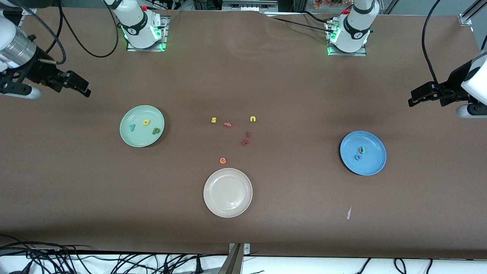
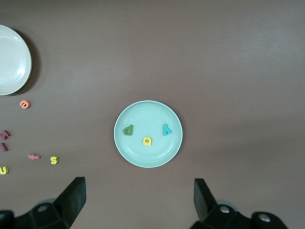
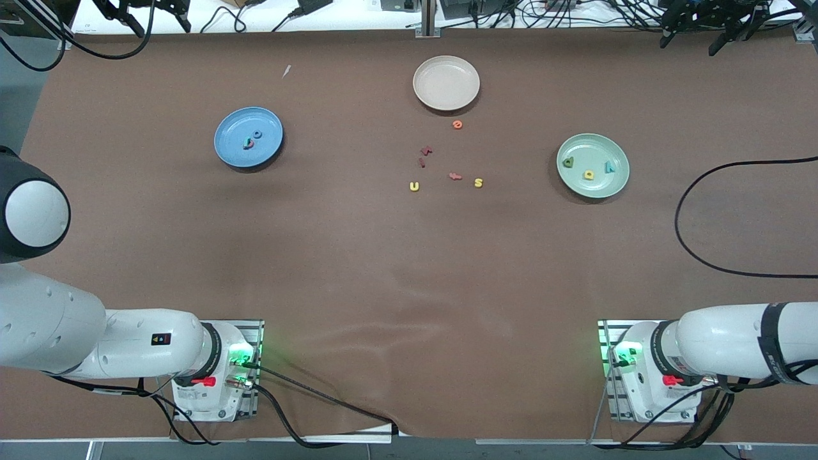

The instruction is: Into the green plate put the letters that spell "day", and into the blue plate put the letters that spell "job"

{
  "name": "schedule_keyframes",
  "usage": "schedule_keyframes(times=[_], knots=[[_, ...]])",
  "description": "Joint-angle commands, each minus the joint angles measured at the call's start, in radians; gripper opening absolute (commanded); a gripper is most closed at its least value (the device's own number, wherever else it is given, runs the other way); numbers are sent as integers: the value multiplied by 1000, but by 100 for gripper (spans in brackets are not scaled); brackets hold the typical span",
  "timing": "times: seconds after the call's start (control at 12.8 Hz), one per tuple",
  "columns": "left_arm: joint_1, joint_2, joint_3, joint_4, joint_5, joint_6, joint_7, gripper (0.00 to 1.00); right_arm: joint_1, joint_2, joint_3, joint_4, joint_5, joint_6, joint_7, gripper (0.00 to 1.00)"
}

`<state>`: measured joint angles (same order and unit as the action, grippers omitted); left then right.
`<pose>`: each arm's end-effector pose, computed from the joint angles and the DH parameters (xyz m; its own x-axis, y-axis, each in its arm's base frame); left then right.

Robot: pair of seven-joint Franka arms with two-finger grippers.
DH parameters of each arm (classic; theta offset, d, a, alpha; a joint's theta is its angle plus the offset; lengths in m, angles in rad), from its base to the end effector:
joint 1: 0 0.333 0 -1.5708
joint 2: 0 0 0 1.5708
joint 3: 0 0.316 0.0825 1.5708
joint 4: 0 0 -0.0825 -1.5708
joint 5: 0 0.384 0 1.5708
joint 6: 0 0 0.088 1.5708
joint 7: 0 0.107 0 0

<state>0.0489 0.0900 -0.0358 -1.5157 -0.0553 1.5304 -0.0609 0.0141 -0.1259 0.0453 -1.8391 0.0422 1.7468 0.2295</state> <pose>0.5769 0.0024 0.5963 0.9943 0.0715 -0.0785 0.0758 -0.9957 0.0538 0.5244 0.0362 0.5800 0.9840 -0.1766 0.0243 -0.1755 -0.9836 -0.0427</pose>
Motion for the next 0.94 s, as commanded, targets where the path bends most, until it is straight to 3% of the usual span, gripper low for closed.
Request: schedule_keyframes(times=[0.0,0.39,0.86], knots=[[17,-13,11,-6,-32,8,19,100,-16,49,13,56,-15,-16,-12,100],[17,-13,8,-5,-17,8,19,100,0,132,11,178,-15,-75,-10,100],[16,-9,7,-5,-15,7,19,100,-3,146,5,175,-10,-87,-4,100]])
